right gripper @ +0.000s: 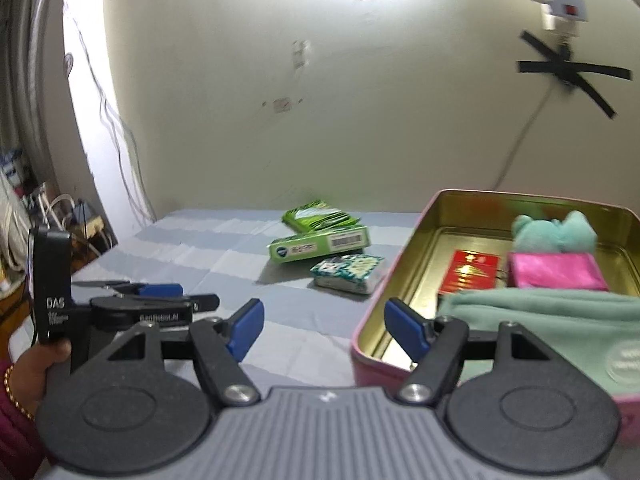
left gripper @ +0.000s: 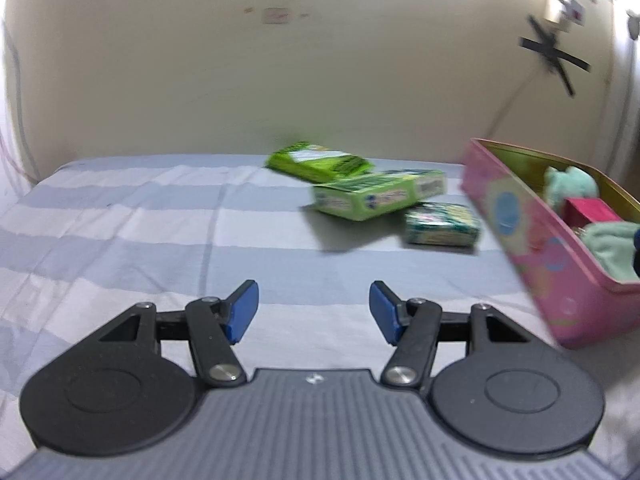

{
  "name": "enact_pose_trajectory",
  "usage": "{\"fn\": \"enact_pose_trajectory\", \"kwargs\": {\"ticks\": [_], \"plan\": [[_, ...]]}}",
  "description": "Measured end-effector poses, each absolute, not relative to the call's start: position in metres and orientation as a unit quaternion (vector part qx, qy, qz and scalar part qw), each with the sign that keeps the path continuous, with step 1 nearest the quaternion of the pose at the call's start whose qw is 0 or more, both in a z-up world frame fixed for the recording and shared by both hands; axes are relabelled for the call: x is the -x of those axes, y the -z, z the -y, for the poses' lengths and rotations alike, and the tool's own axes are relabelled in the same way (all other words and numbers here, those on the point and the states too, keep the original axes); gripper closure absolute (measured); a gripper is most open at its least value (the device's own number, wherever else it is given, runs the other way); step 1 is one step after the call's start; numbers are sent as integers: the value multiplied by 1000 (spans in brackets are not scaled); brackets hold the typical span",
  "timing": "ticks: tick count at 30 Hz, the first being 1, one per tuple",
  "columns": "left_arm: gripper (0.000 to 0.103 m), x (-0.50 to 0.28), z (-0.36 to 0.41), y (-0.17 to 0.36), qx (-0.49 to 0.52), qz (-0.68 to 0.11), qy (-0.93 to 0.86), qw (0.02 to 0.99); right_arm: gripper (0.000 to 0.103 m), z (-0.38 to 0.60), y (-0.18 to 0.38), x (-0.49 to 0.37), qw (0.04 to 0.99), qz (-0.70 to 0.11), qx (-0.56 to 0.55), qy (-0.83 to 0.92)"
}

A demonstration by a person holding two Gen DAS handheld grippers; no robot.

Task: Organize objects
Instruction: 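Move the left tool toward the green medicine box on the bed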

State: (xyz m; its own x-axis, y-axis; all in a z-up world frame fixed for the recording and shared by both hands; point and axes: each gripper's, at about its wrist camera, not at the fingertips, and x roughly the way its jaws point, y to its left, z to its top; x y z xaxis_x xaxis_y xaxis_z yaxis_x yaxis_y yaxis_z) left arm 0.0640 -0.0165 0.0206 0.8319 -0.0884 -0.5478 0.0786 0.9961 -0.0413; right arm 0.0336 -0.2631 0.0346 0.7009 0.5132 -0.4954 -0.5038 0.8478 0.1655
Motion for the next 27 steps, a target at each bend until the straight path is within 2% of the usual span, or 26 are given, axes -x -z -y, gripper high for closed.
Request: {"fn": "enact_pose_trajectory", "kwargs": {"ticks": [12,20,27], "plan": [[40,-80,-11,-3,59,-281,34,957,34,188,-46,-128,867,-353,150,-319],[40,-82,-37,-1,127,-280,25,951,30,156,-38,-225,850,-424,80,-301],[40,-79,-50,-4,153,-263,7,953,30,145,-6,-299,833,-498,21,-240]]}}
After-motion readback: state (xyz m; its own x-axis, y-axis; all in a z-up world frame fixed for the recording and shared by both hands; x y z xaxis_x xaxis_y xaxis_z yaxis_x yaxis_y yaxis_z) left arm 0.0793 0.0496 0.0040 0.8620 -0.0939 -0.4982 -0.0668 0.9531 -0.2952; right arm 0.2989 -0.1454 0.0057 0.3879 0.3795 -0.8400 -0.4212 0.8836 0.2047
